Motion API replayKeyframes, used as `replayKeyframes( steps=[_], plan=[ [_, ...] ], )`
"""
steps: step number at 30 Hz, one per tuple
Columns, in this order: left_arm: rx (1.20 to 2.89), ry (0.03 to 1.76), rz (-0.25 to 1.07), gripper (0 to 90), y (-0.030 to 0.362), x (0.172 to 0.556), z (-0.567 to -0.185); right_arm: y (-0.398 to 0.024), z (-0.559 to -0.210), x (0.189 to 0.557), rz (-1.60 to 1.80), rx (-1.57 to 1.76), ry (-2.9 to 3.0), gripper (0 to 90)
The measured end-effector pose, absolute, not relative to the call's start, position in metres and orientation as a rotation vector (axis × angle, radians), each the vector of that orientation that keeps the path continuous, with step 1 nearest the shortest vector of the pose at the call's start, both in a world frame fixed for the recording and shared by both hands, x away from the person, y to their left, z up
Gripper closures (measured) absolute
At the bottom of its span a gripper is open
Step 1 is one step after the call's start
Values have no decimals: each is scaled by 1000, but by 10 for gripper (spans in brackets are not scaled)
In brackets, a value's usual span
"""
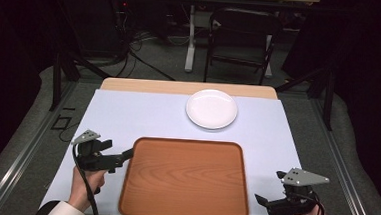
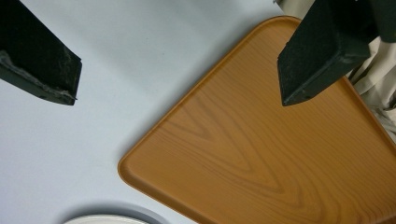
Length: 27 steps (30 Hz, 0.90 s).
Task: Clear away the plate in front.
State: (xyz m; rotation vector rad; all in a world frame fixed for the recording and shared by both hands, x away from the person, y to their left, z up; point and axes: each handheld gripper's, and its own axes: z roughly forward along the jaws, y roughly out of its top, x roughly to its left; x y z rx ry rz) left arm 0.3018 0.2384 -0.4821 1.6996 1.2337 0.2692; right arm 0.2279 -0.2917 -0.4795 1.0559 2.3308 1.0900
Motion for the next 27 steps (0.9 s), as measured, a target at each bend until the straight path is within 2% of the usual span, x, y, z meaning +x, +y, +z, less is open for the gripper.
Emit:
replayKeyframes(
  steps=[9, 27],
  plan=[
    [1683, 1227, 243, 0, 211, 311, -482, -292, -480, 228, 1090, 1056, 2332, 0],
    [1653, 1219, 91, 0, 149, 338, -488, -292, -480, 228, 1091, 1044, 2336, 0]
  ],
)
